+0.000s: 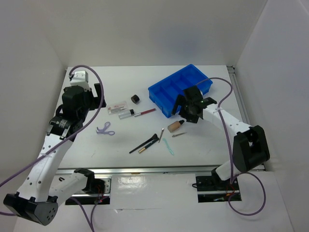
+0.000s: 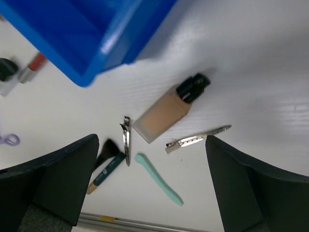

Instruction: Organize the makeup

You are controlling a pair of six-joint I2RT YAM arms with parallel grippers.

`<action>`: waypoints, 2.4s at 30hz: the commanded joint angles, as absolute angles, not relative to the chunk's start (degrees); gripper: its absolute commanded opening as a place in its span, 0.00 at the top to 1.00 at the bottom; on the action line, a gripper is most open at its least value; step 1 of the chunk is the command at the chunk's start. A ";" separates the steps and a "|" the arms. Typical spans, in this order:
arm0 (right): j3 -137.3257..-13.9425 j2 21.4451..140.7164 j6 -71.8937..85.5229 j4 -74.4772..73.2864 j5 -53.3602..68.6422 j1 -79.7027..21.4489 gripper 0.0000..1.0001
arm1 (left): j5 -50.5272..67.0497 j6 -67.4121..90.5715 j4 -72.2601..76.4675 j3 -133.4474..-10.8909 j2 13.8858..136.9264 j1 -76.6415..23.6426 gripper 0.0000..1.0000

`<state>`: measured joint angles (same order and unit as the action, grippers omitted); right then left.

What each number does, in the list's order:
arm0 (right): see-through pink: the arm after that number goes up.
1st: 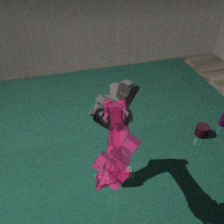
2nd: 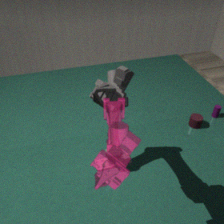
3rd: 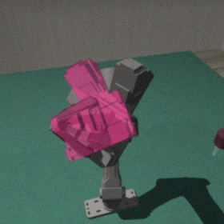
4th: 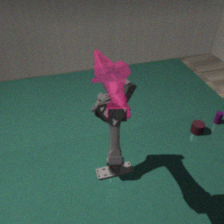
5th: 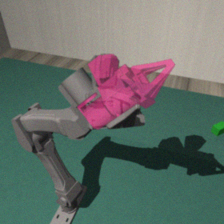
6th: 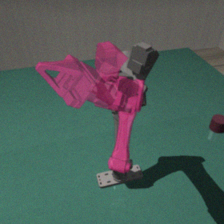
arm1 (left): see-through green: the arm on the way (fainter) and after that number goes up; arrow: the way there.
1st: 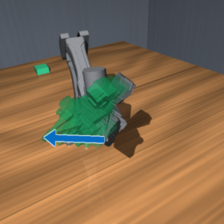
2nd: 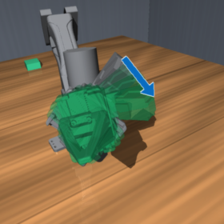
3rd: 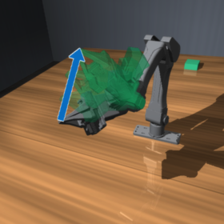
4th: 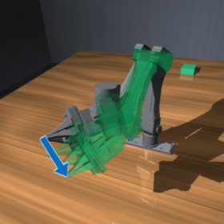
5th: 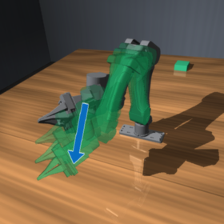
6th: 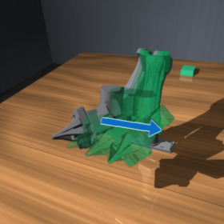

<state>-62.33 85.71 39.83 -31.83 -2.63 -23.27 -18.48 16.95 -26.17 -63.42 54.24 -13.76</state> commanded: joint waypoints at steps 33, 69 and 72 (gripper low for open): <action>-65.21 101.51 54.23 -31.47 -11.87 -31.29 0.29 | -10.47 19.34 -37.18 -71.89 60.56 -13.89 0.00; -87.96 95.08 32.27 -33.05 -17.31 -13.19 0.64 | 1.23 21.01 -37.17 -75.23 70.92 -15.03 0.00; -97.45 103.43 28.66 -31.82 -20.03 -11.16 0.64 | 0.27 19.25 -38.23 -75.94 71.54 -15.73 0.00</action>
<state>-90.74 98.00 34.06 -36.21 -17.19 -12.01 -1.58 20.93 -37.80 -72.84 71.96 -15.20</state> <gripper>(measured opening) 0.448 1.001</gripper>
